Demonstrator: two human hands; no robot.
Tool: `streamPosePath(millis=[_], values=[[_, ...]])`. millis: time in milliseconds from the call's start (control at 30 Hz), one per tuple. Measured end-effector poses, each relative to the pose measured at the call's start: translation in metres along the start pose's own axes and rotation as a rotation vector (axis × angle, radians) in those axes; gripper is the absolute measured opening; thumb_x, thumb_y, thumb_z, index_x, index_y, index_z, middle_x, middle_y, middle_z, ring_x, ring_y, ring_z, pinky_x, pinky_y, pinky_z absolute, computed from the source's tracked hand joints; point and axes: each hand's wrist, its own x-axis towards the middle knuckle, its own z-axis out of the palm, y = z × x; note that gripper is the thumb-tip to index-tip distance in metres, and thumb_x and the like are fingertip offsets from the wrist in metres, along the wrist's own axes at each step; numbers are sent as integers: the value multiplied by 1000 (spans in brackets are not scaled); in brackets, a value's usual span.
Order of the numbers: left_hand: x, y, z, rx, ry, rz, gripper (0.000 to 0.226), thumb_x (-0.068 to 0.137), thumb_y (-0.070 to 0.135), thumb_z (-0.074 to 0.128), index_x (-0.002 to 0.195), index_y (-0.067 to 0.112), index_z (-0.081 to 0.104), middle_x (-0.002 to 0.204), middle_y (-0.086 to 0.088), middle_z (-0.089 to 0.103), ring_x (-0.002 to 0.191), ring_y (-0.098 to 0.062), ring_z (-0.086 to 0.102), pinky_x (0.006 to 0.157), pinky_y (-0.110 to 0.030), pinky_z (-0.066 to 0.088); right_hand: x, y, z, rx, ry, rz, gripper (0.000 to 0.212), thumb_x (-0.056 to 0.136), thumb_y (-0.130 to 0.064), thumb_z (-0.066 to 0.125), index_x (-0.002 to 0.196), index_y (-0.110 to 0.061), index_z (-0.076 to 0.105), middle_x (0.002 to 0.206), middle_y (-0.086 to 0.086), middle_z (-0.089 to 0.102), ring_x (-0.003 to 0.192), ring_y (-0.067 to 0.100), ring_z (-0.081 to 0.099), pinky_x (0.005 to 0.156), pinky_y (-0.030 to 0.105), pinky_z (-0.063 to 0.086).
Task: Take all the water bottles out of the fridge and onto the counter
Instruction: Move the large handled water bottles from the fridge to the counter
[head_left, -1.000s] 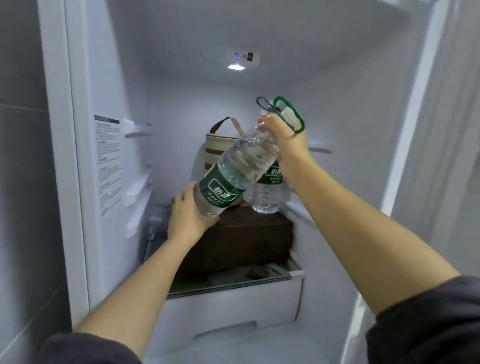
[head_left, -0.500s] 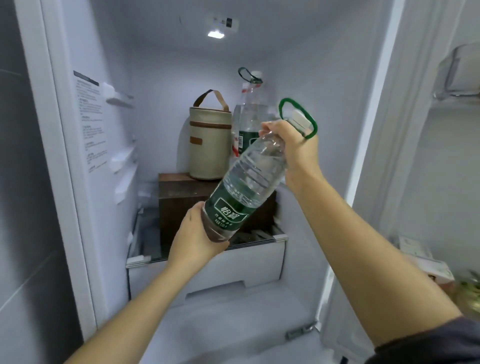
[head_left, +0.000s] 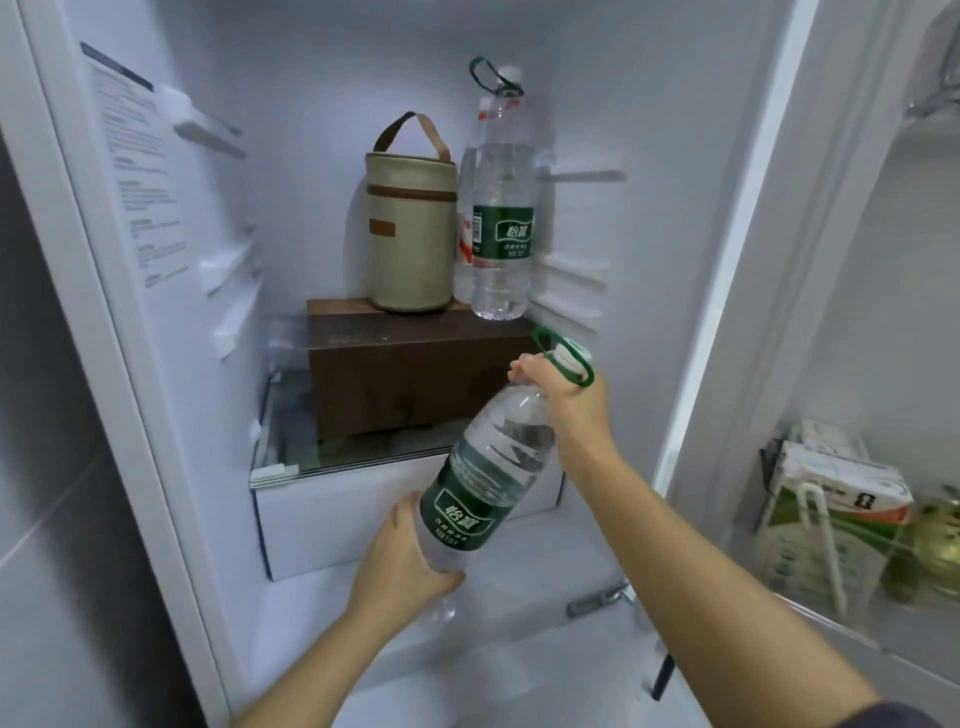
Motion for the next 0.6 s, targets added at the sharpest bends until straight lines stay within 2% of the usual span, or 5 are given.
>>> streamPosePath(millis=[200, 267, 467, 533, 600], values=[[2, -4, 5, 2, -46, -33, 76, 42, 50, 75, 106, 49, 35, 93, 25, 53, 85, -9, 61, 59, -24, 52, 6, 14, 3, -21, 22, 22, 9, 83, -17, 75, 76, -13, 72, 86, 13, 75, 77, 15, 69, 72, 25, 55], [5, -5, 3, -4, -68, -44, 81, 42, 49, 78, 112, 45, 38, 96, 27, 52, 88, -9, 61, 65, -28, 56, 9, 17, 5, -24, 10, 15, 8, 84, -19, 74, 77, -14, 72, 85, 10, 76, 76, 12, 70, 67, 19, 55], [7, -16, 2, -126, -119, -51, 95, 45, 48, 86, 126, 45, 35, 119, 21, 54, 111, -9, 57, 85, -33, 56, 20, 16, 1, -102, -103, 87, 23, 85, -25, 73, 99, -7, 73, 100, 10, 75, 95, 21, 70, 82, 31, 56], [14, -10, -1, -191, -135, -43, 105, 45, 54, 88, 134, 44, 33, 128, 23, 52, 117, -6, 54, 93, -35, 53, 22, 16, 1, -122, -116, 91, 24, 85, -26, 73, 101, -9, 73, 99, 6, 75, 93, 17, 70, 83, 31, 55], [19, -2, -2, -200, -133, -19, 108, 45, 57, 87, 136, 47, 30, 130, 26, 50, 118, -3, 53, 96, -37, 52, 24, 18, 3, -143, -120, 100, 18, 84, -27, 74, 97, -16, 72, 98, 2, 75, 89, 10, 70, 77, 24, 55]])
